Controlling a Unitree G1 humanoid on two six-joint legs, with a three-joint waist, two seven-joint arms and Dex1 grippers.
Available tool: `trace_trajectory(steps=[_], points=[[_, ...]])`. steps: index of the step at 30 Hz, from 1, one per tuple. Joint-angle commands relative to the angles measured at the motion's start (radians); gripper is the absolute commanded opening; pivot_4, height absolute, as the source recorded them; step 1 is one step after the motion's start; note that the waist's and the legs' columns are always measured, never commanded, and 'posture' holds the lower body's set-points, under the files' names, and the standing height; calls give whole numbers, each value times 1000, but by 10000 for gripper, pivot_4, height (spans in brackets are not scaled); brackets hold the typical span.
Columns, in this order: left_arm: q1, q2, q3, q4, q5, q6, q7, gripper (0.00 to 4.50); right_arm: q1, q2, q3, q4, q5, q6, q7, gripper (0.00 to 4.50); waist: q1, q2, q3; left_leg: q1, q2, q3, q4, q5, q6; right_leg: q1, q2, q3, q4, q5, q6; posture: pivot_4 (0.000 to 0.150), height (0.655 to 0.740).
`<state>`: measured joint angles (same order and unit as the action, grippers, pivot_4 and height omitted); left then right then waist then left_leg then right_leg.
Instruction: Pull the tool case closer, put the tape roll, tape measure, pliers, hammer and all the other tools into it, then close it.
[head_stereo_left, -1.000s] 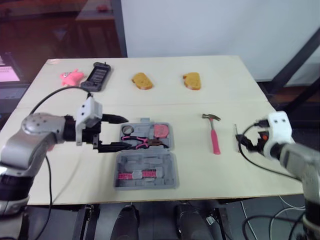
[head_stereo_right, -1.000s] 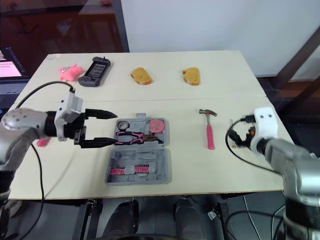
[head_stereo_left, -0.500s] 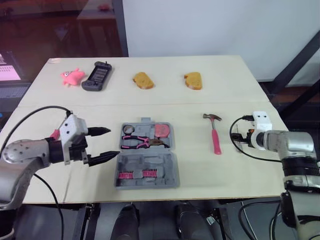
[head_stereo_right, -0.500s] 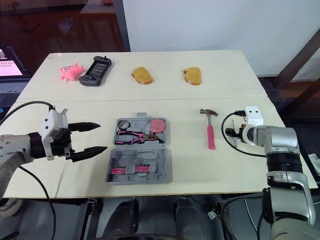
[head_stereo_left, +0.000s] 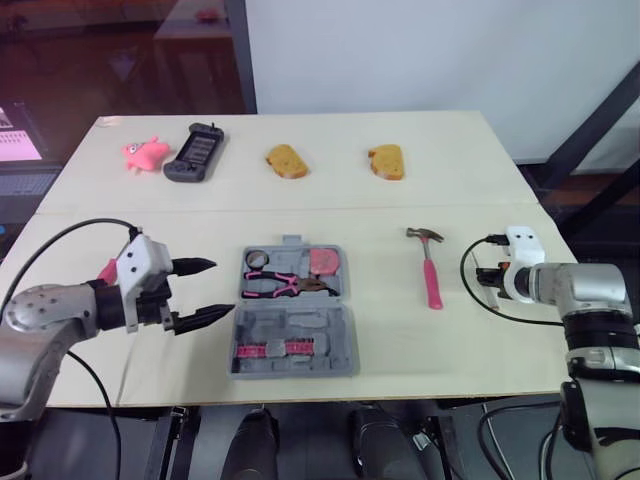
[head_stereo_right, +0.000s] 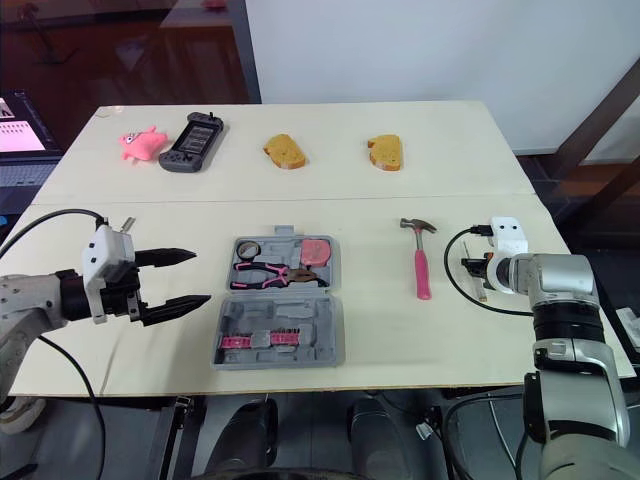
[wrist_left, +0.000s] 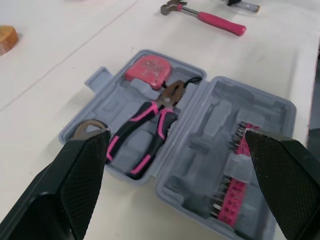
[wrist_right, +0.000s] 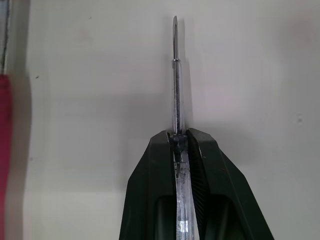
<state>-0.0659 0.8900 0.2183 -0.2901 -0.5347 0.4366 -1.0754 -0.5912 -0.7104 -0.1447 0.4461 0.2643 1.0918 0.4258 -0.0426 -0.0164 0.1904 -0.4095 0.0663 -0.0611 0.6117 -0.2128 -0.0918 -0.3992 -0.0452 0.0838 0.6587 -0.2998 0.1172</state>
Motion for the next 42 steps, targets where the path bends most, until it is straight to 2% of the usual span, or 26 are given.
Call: trace_trajectory(steps=[1,8,14,18,29,42], points=[[-61,-15,-37,47,22,-46,-22,45000,3,-56,-55,-126,27,87,12,138,-1,2,1,0,0,0,0,0,0,0,0,0,0,0,0,1500,7400],[-172,-63,-132,127,51,-77,-68,45000,-25,-128,18,-439,84,235,75,138,-11,3,2,0,0,0,-1,0,0,-2,1,0,2,0,0,1500,7400],[-247,-98,-175,171,74,-93,-78,45000,-64,22,3,-663,123,484,-3,138,-6,3,2,-1,0,0,0,0,0,-3,1,0,3,0,1,1500,7400],[-229,-97,-174,152,74,-88,-77,45000,-14,141,3,-753,133,523,-83,138,-2,3,2,-2,0,0,0,0,0,-4,0,0,4,0,1,1500,7400],[-202,-82,-148,115,65,-64,-47,45000,110,338,-8,-791,136,523,-255,138,-3,3,2,-2,0,-1,0,0,0,-5,0,0,6,0,1,1500,7400],[-154,-70,-132,59,55,-52,-33,45000,192,343,46,-792,226,523,-296,138,-3,3,2,-2,0,-1,0,0,0,-5,0,0,6,0,0,1500,7400]])
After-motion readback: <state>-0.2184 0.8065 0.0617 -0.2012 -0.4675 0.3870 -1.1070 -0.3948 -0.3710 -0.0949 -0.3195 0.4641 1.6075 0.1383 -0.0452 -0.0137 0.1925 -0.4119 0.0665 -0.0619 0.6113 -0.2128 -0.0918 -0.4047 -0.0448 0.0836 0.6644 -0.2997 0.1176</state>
